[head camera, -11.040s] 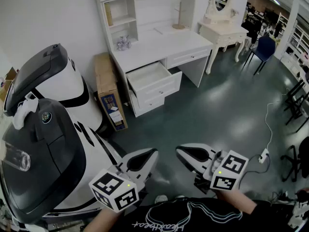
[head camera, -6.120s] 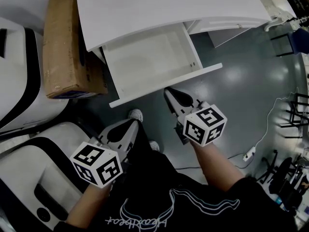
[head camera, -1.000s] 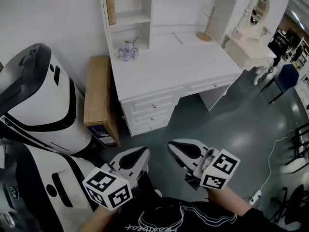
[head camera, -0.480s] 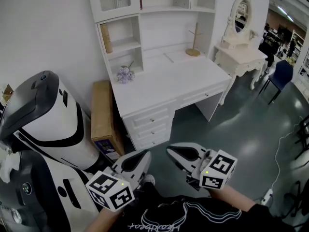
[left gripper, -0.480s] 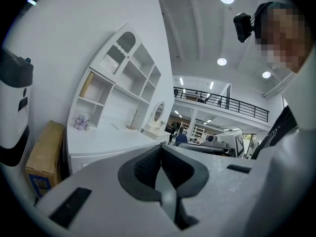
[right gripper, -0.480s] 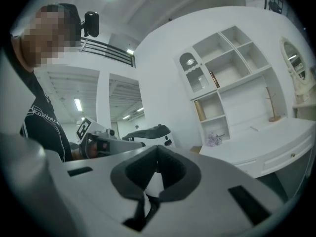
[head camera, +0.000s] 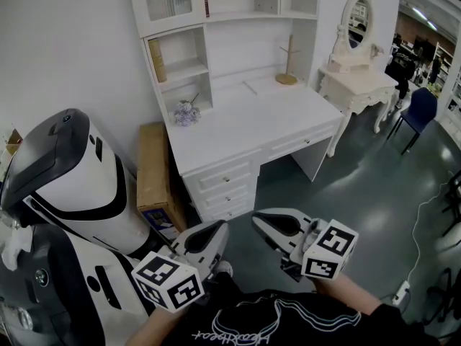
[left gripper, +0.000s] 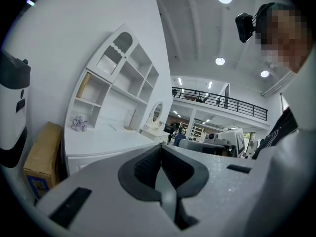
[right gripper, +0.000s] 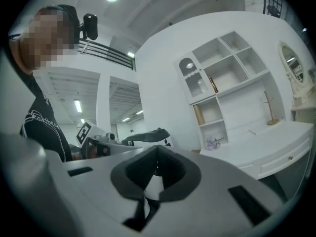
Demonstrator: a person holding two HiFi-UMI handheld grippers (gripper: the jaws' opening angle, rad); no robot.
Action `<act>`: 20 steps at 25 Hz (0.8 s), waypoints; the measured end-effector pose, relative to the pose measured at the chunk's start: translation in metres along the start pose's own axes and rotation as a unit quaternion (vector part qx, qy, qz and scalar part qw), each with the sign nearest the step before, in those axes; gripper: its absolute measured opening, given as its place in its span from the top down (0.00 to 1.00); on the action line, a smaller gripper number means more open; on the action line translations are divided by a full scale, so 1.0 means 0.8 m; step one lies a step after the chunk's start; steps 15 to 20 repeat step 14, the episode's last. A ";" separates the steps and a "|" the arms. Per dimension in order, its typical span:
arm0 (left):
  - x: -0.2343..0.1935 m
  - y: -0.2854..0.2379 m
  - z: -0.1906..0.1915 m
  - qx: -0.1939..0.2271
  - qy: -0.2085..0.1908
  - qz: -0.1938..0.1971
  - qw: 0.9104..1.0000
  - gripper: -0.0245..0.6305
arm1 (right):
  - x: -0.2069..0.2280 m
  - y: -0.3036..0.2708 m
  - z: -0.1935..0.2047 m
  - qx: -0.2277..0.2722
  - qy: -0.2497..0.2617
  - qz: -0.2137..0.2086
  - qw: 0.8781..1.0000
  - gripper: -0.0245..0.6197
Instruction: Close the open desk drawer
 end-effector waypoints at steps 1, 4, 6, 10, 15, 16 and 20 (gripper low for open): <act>0.000 -0.001 -0.001 -0.001 -0.001 0.000 1.000 0.96 | 0.000 0.000 -0.001 0.000 0.000 -0.001 1.000 0.95; 0.002 0.000 -0.002 -0.002 0.001 -0.001 1.000 0.96 | -0.004 -0.002 -0.002 -0.001 0.002 -0.006 1.000 0.95; 0.004 0.001 -0.002 -0.002 -0.001 0.001 1.000 0.96 | -0.007 -0.002 -0.002 -0.003 0.003 -0.009 1.000 0.95; 0.003 0.003 -0.002 -0.003 0.001 -0.002 1.000 0.96 | -0.009 -0.004 -0.001 -0.008 0.002 -0.013 1.000 0.95; -0.002 0.004 -0.002 -0.003 0.005 -0.005 1.000 0.96 | -0.007 -0.009 -0.001 -0.010 0.000 -0.014 1.000 0.95; -0.002 0.004 -0.002 -0.003 0.005 -0.005 1.000 0.96 | -0.007 -0.009 -0.001 -0.010 0.000 -0.014 1.000 0.95; -0.002 0.004 -0.002 -0.003 0.005 -0.005 1.000 0.96 | -0.007 -0.009 -0.001 -0.010 0.000 -0.014 1.000 0.95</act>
Point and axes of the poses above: the fingertips, and each gripper's own axes: y backward along the fingers, x to its right, z out of its underside, the point moved 7 cm from there along y, backward along the fingers, and after that the axes turned 3 degrees about -y, right-handed, at the moved point
